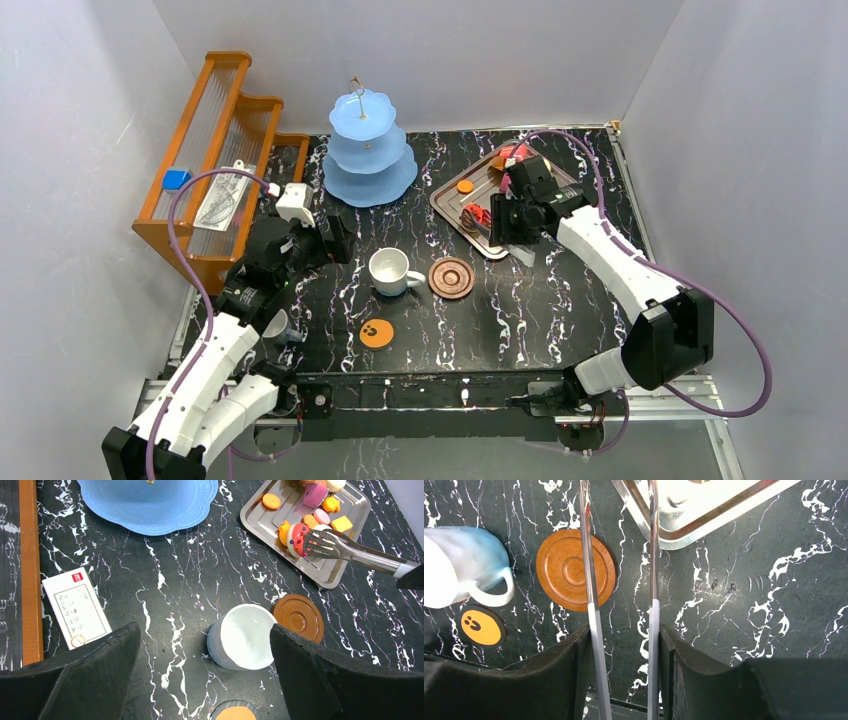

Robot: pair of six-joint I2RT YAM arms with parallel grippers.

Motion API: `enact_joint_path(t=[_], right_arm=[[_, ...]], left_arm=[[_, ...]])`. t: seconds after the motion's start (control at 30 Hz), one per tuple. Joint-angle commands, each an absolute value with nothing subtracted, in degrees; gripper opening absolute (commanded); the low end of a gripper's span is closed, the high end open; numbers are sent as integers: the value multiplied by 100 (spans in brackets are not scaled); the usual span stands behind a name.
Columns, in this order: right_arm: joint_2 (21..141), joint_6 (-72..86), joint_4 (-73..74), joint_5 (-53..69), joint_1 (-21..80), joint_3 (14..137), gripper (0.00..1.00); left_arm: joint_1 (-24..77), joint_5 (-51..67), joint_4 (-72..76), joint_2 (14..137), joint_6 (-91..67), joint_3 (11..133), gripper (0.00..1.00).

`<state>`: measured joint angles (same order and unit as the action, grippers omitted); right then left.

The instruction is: Serve the afternoon tea

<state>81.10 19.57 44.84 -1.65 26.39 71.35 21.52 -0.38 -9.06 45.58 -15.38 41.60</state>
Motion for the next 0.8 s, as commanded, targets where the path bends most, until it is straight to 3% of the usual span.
enact_joint_path(t=[0.0,0.77], right_arm=[[8053,2027,4448,-272,2657,7093,54],[8351,2115,3490,-275,2682,6755,61]], left_arm=[[2181,-13,-804,4468,-1459,4127,98],[2180,0,-801,4465,-1435,4113,98]])
